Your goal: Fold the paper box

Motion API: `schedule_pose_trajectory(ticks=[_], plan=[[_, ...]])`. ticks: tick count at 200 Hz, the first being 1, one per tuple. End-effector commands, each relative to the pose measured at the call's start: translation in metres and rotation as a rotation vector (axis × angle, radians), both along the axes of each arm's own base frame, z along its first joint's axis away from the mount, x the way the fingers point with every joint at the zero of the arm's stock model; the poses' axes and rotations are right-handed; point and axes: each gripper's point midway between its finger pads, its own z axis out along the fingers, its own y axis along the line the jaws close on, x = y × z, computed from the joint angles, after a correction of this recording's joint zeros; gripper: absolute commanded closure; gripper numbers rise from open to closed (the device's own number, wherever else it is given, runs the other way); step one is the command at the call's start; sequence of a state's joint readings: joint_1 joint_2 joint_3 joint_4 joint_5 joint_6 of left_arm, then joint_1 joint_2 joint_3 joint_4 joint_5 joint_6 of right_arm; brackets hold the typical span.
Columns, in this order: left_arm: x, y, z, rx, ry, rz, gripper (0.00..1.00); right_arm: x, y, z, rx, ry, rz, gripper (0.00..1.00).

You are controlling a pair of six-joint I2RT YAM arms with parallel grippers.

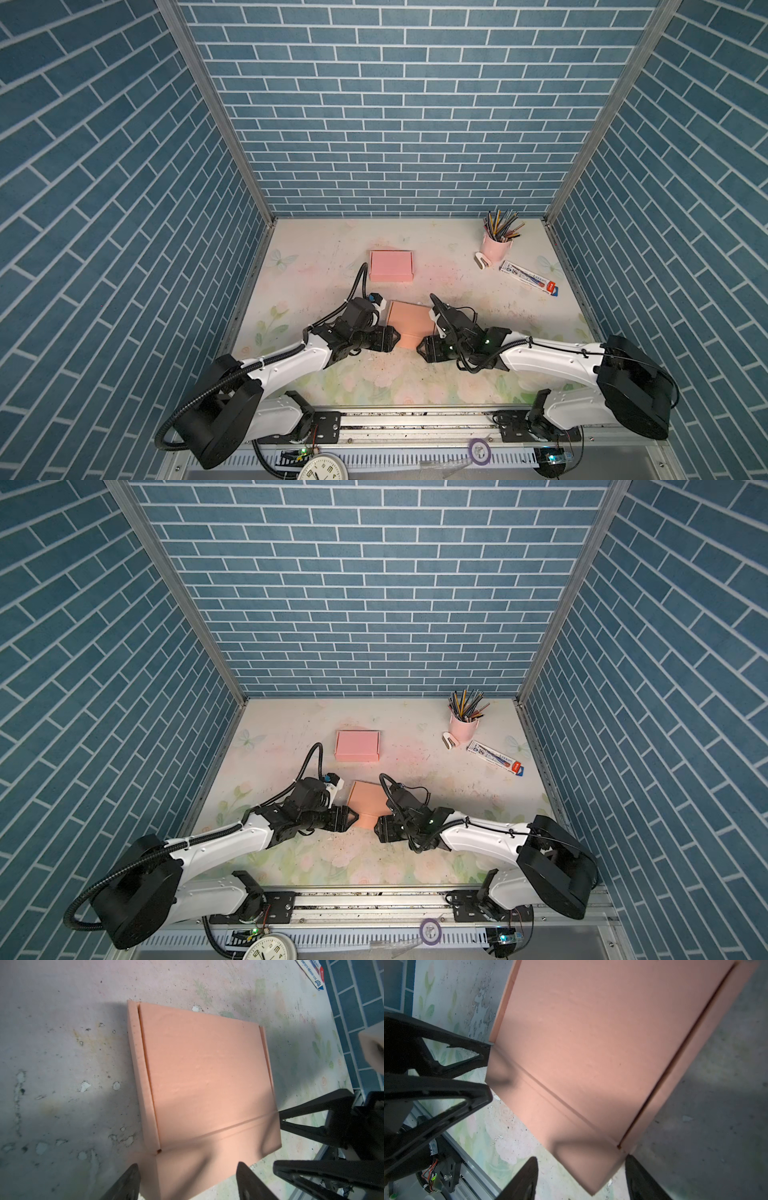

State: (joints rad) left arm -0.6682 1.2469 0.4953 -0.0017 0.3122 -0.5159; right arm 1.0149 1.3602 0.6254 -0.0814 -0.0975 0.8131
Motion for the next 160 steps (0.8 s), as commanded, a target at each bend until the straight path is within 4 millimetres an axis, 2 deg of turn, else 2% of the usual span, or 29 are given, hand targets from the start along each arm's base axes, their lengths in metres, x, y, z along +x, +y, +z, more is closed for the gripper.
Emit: schedule_pose_trajectory(ticks=[1,80,160], plan=[[-0.006,-0.004,0.000,-0.030,0.004,-0.012,0.26,0.000,0.004,0.000,0.008,0.008,-0.017,0.33],[-0.020,-0.010,0.012,-0.077,-0.006,-0.025,0.26,-0.006,0.004,0.002,0.002,-0.005,-0.020,0.34],[-0.026,-0.008,0.005,-0.066,-0.001,-0.012,0.26,-0.010,-0.004,-0.005,-0.026,-0.015,-0.040,0.36]])
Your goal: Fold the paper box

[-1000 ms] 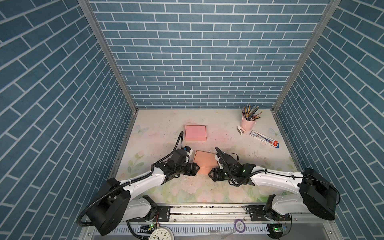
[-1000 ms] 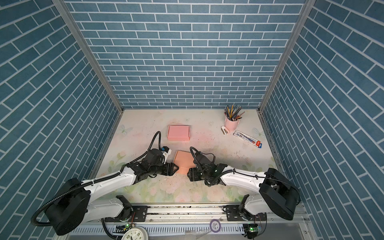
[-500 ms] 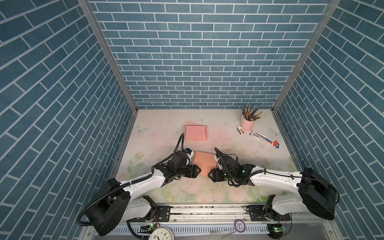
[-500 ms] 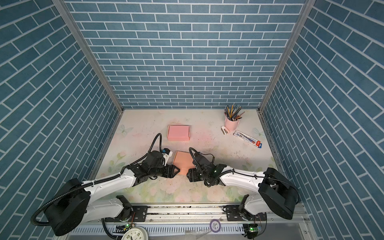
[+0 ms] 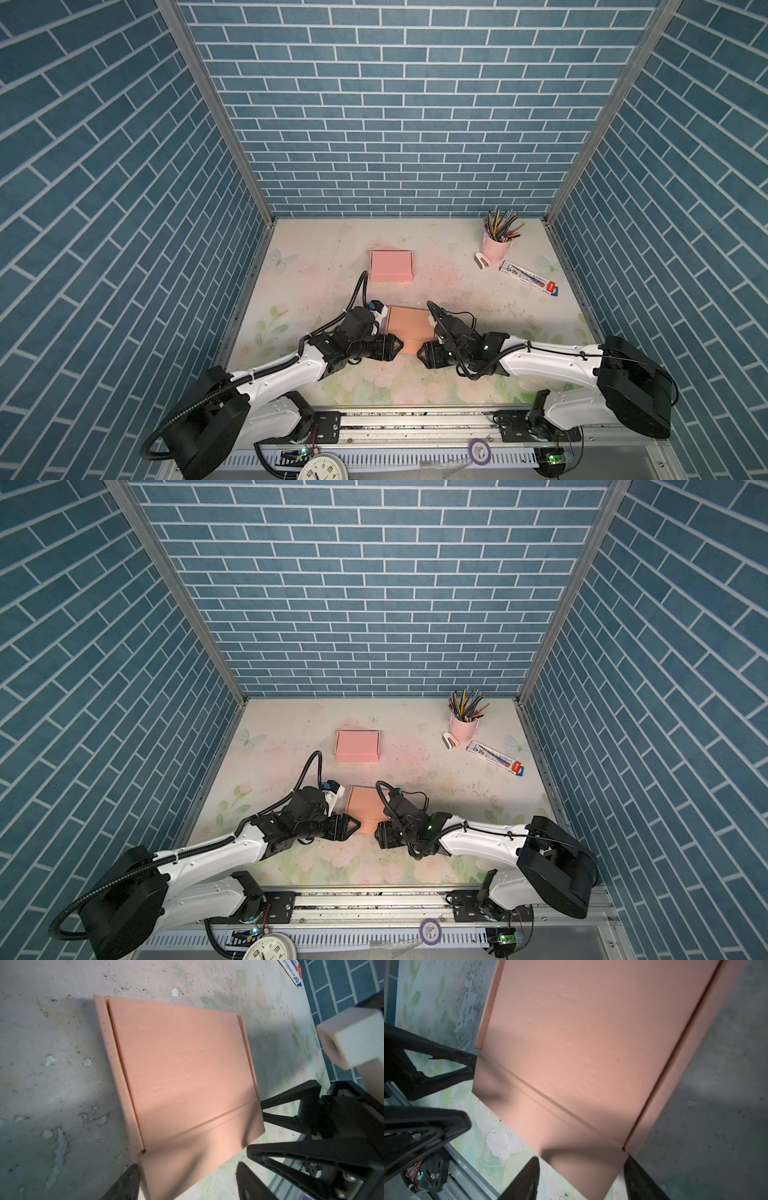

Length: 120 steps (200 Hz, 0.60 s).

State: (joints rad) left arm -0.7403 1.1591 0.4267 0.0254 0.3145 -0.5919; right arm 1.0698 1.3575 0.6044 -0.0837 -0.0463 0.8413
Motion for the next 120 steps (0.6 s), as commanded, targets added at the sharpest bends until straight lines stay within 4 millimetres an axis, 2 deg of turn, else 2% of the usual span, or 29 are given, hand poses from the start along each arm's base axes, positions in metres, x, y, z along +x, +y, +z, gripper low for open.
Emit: schedule_pose_trajectory(ticks=[1,84,120], plan=[[-0.0001,0.0004,0.0014,-0.009,-0.014,0.009,0.26,0.0020,-0.0021,0.0029,0.006,-0.008,-0.042,0.37],[-0.0006,-0.0018,-0.0021,-0.009,-0.005,0.000,0.27,0.0041,0.0016,0.0038,-0.005,-0.010,-0.035,0.37],[-0.0008,0.0009,-0.0067,0.003,-0.001,0.011,0.24,0.0051,0.0011,0.0057,-0.003,-0.016,-0.038,0.37]])
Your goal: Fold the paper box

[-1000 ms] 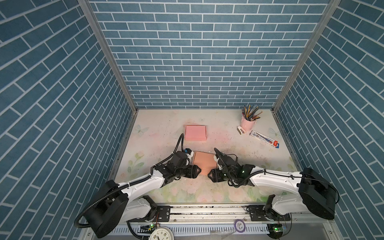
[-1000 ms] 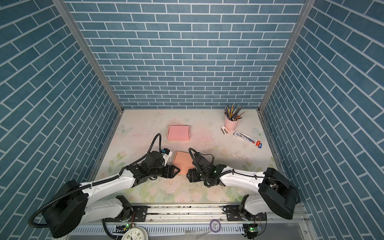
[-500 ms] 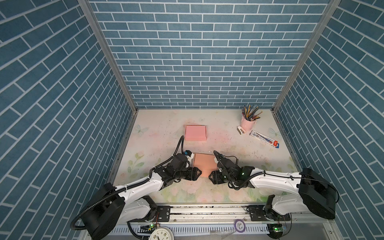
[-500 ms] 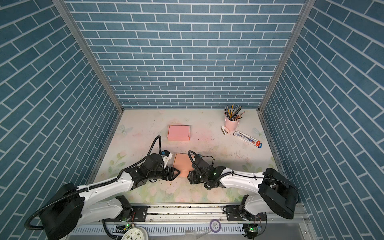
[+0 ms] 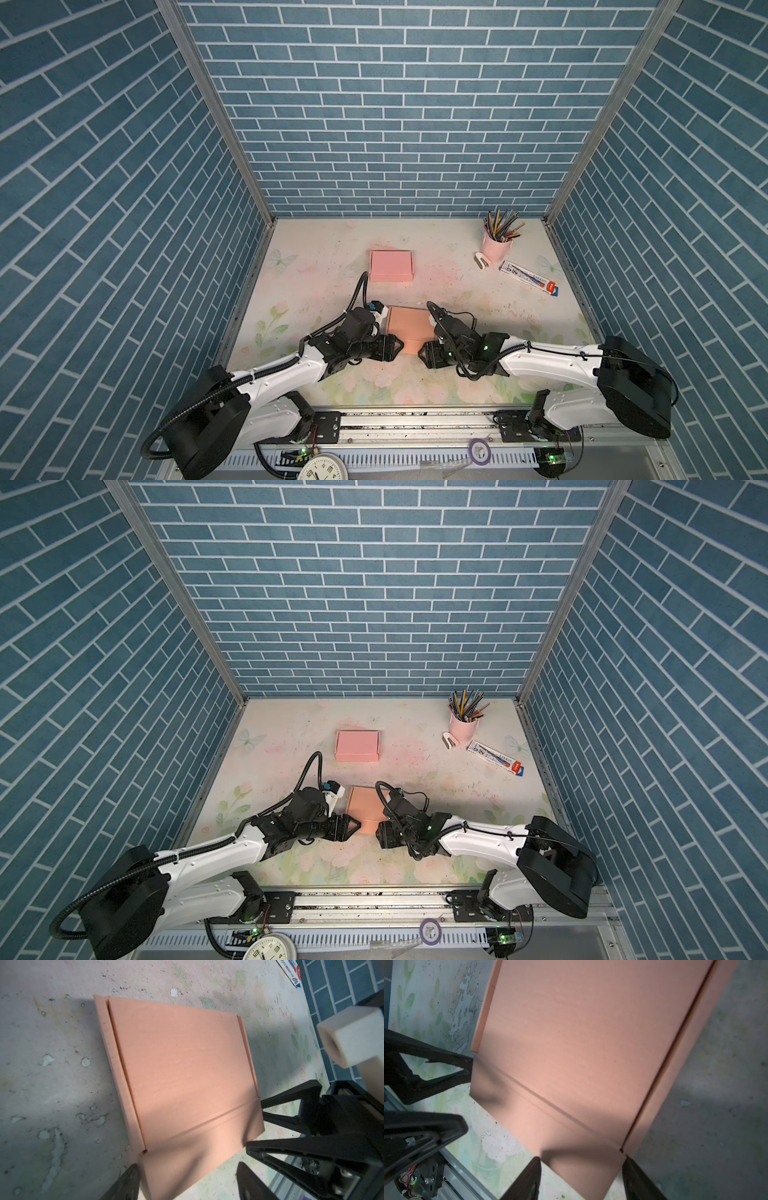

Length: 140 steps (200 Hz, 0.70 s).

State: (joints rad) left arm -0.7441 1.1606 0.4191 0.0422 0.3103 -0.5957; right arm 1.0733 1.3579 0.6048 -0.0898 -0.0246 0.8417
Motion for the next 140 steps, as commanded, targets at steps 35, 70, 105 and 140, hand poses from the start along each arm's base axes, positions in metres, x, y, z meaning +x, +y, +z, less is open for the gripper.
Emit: schedule_pose_trajectory(ticks=[35,70,105,140], plan=[[0.000,-0.003,-0.002,-0.013,0.002,0.006,0.25,0.002,0.003,0.006,0.013,-0.001,-0.026,0.37],[-0.004,-0.009,0.001,-0.035,0.012,0.000,0.26,0.002,0.004,0.007,0.023,-0.005,-0.028,0.37],[-0.010,-0.012,-0.001,-0.042,0.021,0.001,0.27,0.002,0.005,0.009,0.029,-0.009,-0.024,0.37],[-0.008,-0.007,-0.009,-0.013,0.025,0.027,0.30,0.000,0.000,0.003,0.016,-0.006,-0.028,0.38]])
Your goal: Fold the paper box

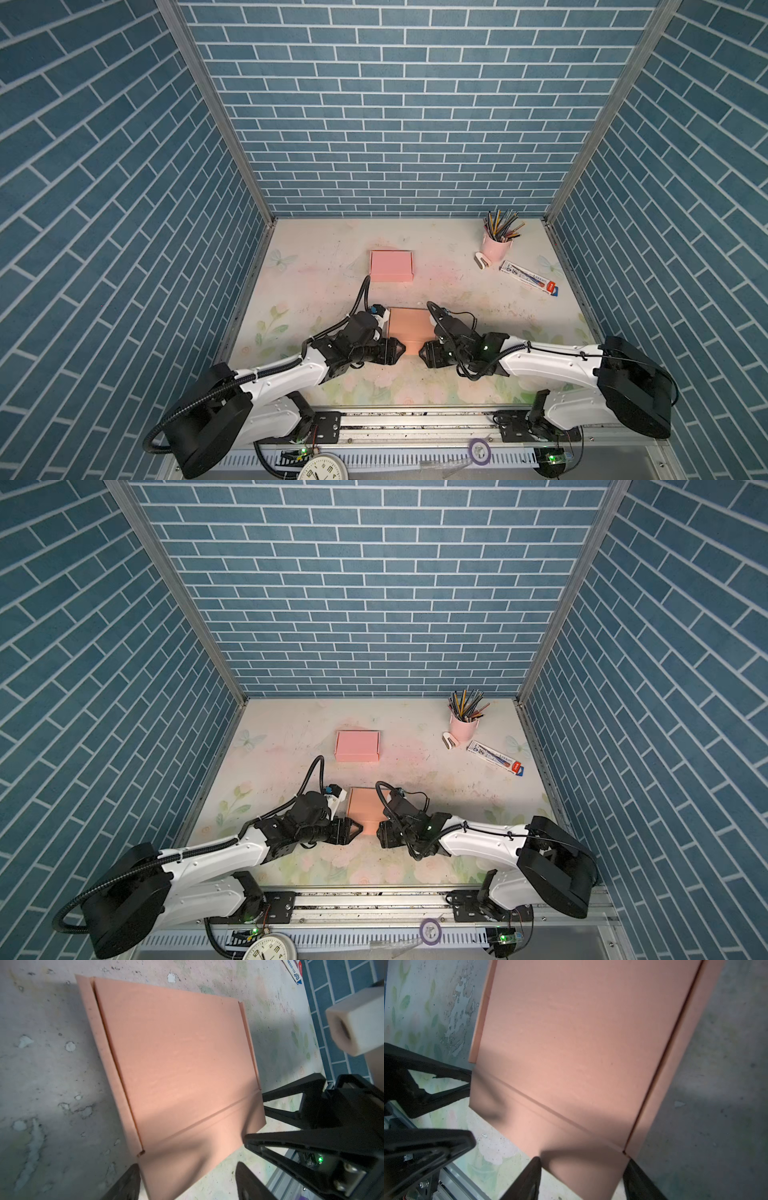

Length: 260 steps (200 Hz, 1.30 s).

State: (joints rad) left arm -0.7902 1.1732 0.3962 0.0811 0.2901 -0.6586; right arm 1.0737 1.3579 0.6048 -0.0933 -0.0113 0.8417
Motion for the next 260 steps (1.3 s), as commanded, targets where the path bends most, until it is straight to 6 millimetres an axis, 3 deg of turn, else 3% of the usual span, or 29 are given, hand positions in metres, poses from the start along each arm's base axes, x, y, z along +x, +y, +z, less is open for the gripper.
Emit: schedule_pose_trajectory(ticks=[1,155,260], plan=[[0.001,-0.001,-0.003,0.000,-0.005,0.017,0.30,-0.002,0.002,0.003,0.023,0.002,-0.019,0.37],[0.008,0.004,-0.020,0.039,-0.009,0.050,0.41,0.006,-0.009,-0.006,-0.036,-0.020,-0.072,0.47],[0.004,0.011,-0.010,0.045,-0.021,0.047,0.31,0.014,-0.011,-0.006,-0.074,-0.042,-0.083,0.47]])
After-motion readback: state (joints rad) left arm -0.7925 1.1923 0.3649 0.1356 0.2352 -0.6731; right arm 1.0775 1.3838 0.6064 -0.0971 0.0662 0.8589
